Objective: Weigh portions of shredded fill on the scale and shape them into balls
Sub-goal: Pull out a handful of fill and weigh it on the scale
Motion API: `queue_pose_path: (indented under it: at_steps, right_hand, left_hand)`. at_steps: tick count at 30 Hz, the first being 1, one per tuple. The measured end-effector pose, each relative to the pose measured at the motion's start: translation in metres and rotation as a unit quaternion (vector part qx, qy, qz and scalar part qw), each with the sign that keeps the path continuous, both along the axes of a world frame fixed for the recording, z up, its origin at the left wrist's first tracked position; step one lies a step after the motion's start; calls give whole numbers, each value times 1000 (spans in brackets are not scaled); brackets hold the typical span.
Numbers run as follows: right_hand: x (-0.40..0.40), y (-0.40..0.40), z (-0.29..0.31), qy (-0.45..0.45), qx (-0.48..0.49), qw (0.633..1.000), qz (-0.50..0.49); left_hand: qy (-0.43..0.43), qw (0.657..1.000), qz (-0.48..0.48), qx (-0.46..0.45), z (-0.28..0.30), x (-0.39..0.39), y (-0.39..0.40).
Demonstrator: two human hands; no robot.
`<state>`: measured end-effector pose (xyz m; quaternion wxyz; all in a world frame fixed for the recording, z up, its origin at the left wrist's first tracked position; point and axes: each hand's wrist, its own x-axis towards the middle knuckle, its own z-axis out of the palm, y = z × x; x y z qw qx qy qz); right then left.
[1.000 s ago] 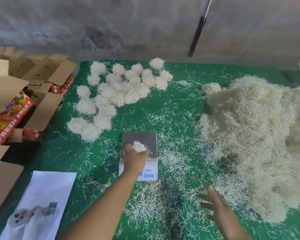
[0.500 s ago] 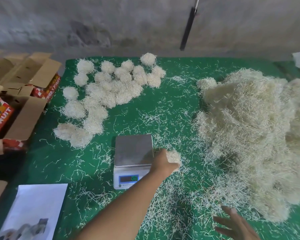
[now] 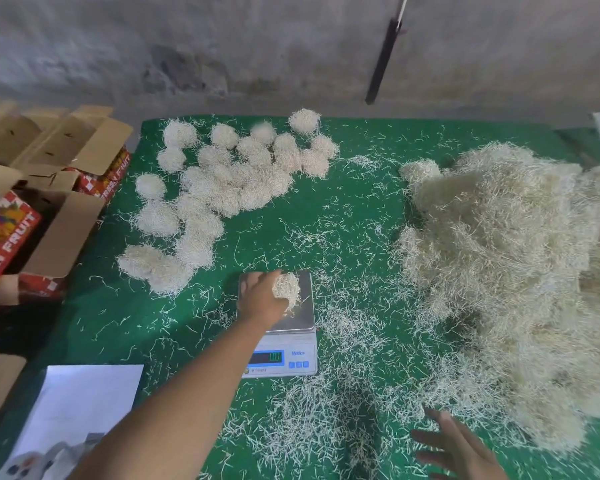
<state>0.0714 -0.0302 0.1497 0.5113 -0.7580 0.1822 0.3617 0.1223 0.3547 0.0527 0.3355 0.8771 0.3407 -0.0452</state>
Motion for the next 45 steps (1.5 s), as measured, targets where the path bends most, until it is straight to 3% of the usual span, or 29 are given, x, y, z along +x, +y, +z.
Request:
queue_pose_path:
  at_steps: [6,13,26,45]
  right_hand:
    - [7,7,0,2,0,1000,19]
    - [14,2,1,-45,-8,994,95]
    - [9,-5,3,-68,-8,983,172]
    - [-3,-39,-5,-61,-34,991,111]
  left_hand:
    - [-104,991,58,-61,15,-17,-5]
    - [-216,965,151,4,43,-90,-19]
    - [-178,964,198,5,47,-169,-46]
    - [-190,972,138,-20,31,-121,-55]
